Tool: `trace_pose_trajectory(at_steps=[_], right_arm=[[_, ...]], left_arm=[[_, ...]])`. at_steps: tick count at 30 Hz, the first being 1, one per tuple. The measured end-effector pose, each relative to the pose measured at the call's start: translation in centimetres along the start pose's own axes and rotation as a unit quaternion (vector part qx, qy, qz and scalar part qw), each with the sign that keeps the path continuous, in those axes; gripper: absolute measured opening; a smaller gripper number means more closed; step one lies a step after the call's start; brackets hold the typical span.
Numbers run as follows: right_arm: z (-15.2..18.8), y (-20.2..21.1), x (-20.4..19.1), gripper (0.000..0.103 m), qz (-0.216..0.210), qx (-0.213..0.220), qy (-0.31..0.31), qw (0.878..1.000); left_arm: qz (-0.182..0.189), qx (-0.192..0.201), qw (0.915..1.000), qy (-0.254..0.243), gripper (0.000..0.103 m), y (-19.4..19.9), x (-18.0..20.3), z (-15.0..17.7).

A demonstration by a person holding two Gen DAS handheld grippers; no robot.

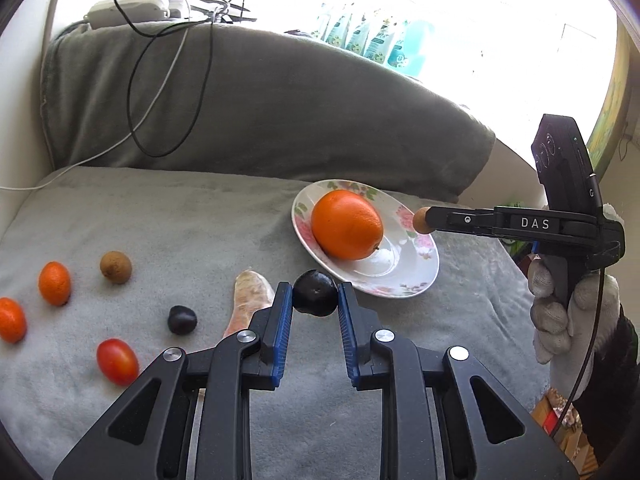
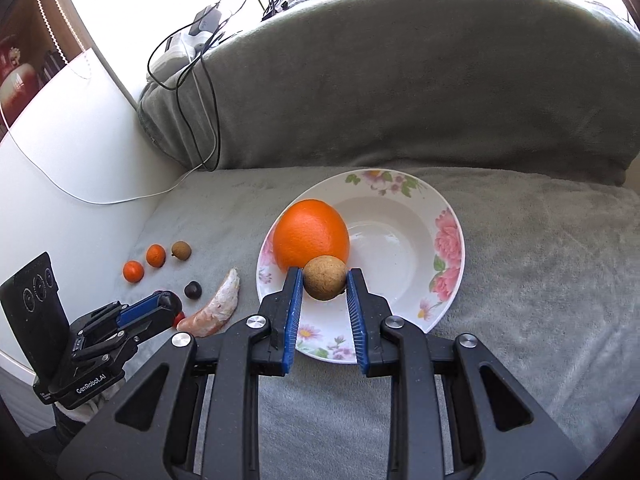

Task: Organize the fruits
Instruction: 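Carry kiwi and plum onto the plate and open both grippers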

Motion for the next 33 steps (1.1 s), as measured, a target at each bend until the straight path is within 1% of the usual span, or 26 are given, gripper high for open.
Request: trace_pose_trajectory(at_steps=[9, 15, 23, 33], right_arm=[[-1.1, -1.8, 2.5, 0.024, 0.006, -0.005, -0.020, 1.000], [-1.9, -2.8, 3.2, 0.024, 0.002, -0.008, -0.026, 1.000], [-2.5, -3.8, 3.6, 0.024, -0.006, -0.012, -0.031, 0.999], [-2.7, -4.3, 3.7, 0.024, -0.012, -0.012, -0.034, 0.999]], left_arm=[[0.024, -0.020, 0.9992, -0.023, 0.021, -3.6, 2.8, -0.8], [0.035, -0.034, 0.9982, -0.034, 0.021, -5.6, 4.1, -0.9], [0.040, -0.044, 0.9972, -0.046, 0.021, -7.1, 5.5, -1.1], [0.038, -0.053, 0.9968, -0.046, 0.022, -8.9, 5.5, -1.4]])
Point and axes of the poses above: each gripper's, at about its wrist camera, not at the fingertips, and y roughly against the way its jaws point, x to its right, z to its underside, the point moved 3 cm from there along -y, roughly the way its jaws point, and after that the axes turned 10 degrees about z, right-handed, at the moved point
